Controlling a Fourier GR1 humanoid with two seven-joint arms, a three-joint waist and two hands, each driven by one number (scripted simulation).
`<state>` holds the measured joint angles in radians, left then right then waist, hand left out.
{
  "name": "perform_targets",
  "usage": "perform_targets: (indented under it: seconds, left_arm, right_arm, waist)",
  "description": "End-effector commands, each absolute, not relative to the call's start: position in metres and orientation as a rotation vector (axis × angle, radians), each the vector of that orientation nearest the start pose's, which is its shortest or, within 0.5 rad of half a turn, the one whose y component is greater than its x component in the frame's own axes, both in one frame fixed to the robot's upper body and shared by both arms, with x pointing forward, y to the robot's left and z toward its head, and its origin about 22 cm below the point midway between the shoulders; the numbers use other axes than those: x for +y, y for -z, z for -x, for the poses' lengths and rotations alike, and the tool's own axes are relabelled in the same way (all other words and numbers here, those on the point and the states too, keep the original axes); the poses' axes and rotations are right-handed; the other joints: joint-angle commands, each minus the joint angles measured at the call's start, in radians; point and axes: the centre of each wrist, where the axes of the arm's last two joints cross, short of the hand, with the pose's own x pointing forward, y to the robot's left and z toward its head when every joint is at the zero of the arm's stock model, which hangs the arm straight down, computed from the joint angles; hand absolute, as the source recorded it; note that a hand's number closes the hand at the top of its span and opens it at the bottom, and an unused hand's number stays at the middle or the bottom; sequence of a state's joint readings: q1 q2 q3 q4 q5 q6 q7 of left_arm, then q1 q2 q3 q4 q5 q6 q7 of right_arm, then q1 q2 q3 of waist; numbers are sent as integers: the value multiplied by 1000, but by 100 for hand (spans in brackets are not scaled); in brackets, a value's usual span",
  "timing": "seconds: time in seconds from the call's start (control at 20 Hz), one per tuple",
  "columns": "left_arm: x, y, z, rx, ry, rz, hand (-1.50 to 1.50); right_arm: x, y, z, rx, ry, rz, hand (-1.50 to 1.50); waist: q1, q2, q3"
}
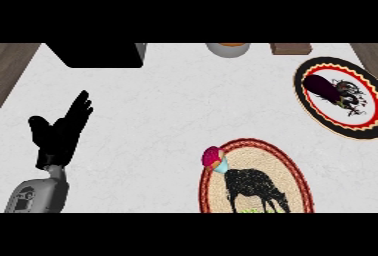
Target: Pick the eggplant from the placemat and place it in the plate
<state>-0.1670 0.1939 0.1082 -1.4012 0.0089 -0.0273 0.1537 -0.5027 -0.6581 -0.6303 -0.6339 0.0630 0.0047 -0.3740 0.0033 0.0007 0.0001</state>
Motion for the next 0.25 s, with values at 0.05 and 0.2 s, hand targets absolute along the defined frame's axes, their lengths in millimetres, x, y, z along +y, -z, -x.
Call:
perform_targets:
  seconds: [0.05,0.2]
  left_arm:
    - [293,-11,-273,-1386,72,-167,0]
    - [279,-20,-299,-1419,80,-182,0]
  right_arm:
    - [-534,-77,-280,-1565,172,783,-150]
    - [-545,-60,-259,-1571,177,788,-150]
  waist:
    - [4,1,0]
    - [-1,2,1]
